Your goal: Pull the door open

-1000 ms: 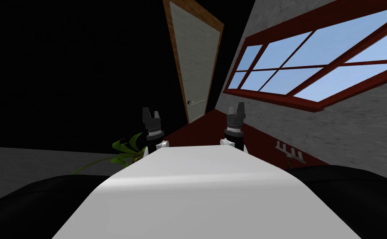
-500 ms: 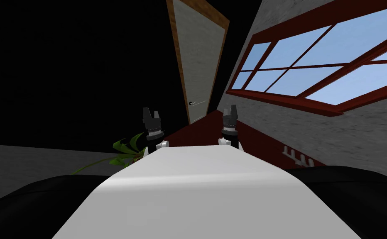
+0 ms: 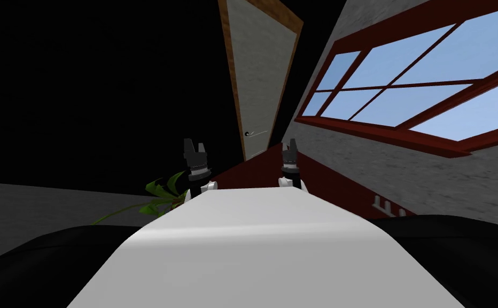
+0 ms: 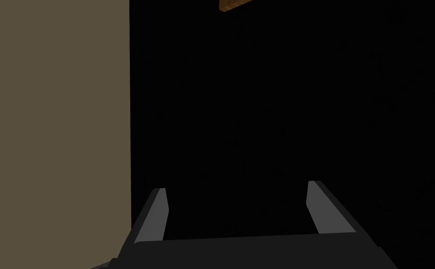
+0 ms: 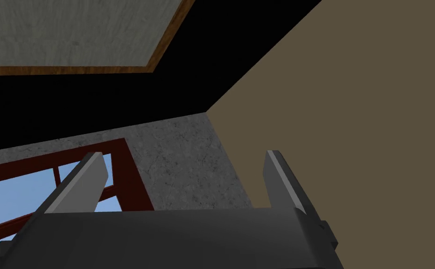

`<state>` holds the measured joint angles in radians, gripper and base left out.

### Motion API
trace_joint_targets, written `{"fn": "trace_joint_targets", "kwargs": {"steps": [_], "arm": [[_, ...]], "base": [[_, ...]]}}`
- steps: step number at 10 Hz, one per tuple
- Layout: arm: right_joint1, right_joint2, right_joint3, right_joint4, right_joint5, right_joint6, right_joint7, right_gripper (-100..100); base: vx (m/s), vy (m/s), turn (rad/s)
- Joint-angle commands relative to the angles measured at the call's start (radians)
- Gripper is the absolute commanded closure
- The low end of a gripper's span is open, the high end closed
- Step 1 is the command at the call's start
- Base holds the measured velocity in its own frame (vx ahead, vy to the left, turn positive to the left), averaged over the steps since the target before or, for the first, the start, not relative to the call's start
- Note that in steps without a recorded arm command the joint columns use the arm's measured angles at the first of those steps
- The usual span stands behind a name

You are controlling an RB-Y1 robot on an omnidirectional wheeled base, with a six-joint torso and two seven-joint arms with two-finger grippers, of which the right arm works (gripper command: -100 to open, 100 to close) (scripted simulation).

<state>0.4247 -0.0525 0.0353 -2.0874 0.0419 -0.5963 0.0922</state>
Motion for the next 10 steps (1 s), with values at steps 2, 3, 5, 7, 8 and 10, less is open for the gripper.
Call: {"fn": "trace_joint_targets", "kwargs": {"steps": [2,3,5,7,8,10], "arm": [[-0.036,-0.018,0.001,0.071,-0.007,-0.003,-0.019,-100],[-0.05,-0.024,0.003,0.098,-0.009,-0.006,-0.025,-100],[-0.079,-0.036,0.008,0.164,-0.012,-0.012,-0.037,-100],[-0.11,-0.049,0.014,0.228,-0.016,-0.018,-0.051,-100],[-0.11,-0.049,0.014,0.231,-0.016,-0.018,-0.051,-100],[-0.141,-0.061,0.019,0.295,-0.02,-0.025,-0.064,-100]], "base": [[0.091,-0.004,0.077],[0.098,-0.018,0.082],[0.097,-0.015,0.091],[0.098,-0.016,0.095],[0.065,-0.013,0.031],[0.062,0.001,0.073]]}}
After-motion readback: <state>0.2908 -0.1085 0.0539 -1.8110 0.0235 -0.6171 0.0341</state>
